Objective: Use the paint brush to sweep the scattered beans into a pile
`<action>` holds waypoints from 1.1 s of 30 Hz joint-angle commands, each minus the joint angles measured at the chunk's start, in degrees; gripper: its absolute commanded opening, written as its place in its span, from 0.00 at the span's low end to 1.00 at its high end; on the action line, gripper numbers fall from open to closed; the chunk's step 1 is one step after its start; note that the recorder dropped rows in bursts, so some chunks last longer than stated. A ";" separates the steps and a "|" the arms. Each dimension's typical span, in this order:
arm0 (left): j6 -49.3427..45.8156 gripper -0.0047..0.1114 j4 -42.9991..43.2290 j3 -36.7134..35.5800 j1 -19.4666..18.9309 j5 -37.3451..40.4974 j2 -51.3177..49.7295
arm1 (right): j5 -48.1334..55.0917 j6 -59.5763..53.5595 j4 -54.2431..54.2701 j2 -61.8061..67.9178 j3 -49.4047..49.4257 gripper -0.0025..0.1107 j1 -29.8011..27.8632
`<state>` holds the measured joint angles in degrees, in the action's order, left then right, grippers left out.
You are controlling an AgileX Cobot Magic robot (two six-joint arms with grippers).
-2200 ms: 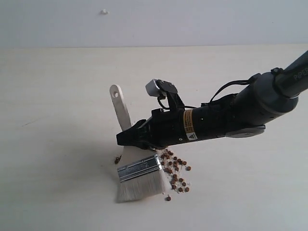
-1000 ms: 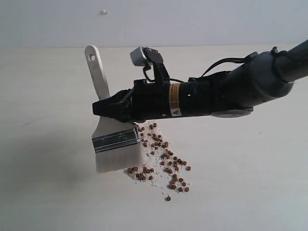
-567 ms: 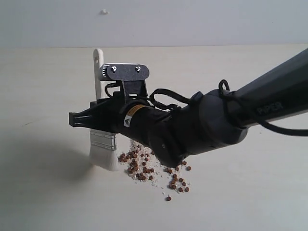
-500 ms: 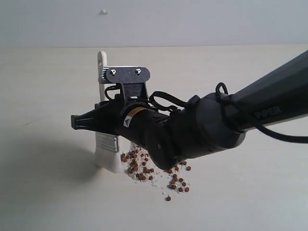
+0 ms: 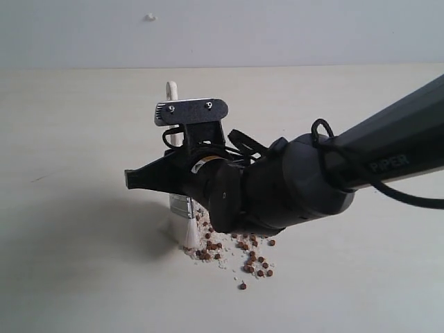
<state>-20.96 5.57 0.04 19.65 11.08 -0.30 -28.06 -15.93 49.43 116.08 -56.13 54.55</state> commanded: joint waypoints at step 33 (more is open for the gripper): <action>0.16 0.04 0.05 -0.04 0.42 0.00 0.30 | 34.88 -25.96 -16.79 -33.31 12.93 0.02 0.13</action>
<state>-20.96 5.57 0.04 19.65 11.08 -0.30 4.47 -36.39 32.84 83.90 -43.60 54.55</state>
